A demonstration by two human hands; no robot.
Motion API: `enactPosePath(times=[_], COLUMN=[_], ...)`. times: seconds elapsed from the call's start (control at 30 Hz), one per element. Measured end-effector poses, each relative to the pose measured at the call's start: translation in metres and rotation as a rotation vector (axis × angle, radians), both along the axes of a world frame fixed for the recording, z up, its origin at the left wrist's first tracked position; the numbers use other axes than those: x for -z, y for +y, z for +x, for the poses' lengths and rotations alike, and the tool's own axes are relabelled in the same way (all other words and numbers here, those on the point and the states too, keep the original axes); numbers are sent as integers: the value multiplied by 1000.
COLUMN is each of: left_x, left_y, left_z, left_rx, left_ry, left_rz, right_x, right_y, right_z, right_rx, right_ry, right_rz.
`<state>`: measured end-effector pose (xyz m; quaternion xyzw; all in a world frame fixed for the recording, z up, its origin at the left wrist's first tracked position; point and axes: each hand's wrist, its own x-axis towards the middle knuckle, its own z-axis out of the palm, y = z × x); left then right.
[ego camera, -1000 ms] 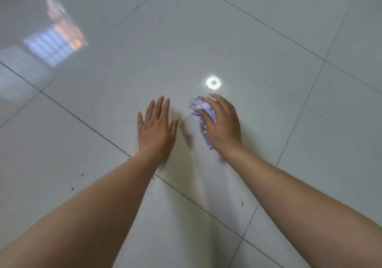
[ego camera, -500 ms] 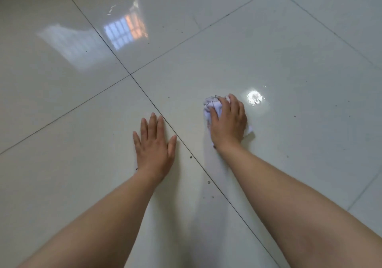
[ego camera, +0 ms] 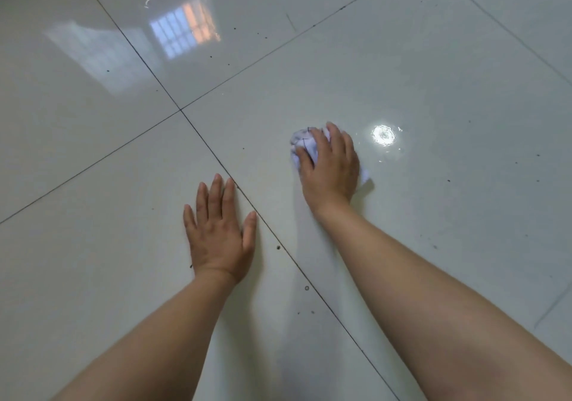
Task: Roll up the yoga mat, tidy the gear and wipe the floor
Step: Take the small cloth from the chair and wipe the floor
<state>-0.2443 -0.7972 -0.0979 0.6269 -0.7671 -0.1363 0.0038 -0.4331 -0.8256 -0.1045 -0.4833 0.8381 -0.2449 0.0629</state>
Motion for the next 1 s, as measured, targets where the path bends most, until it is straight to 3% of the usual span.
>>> enactPosePath(times=[0.13, 0.33, 0.57, 0.77, 1.0], left_x=[1, 1, -20, -11, -1], left_y=[0, 1, 4, -3, -2], left_z=[0, 0, -24, -106, -113], left_rx=[3, 9, 223, 146, 105], left_ry=[-5, -7, -7, 42, 28], left_rz=[-17, -9, -15, 59, 0], right_x=[-2, 0, 0, 1, -7], right_y=[-2, 76, 97, 66, 21], right_z=[15, 5, -54, -93, -170], right_rx=[-196, -360, -145, 54, 401], right_ry=[21, -30, -14, -21, -14], right_rz=[-12, -86, -63, -96, 9])
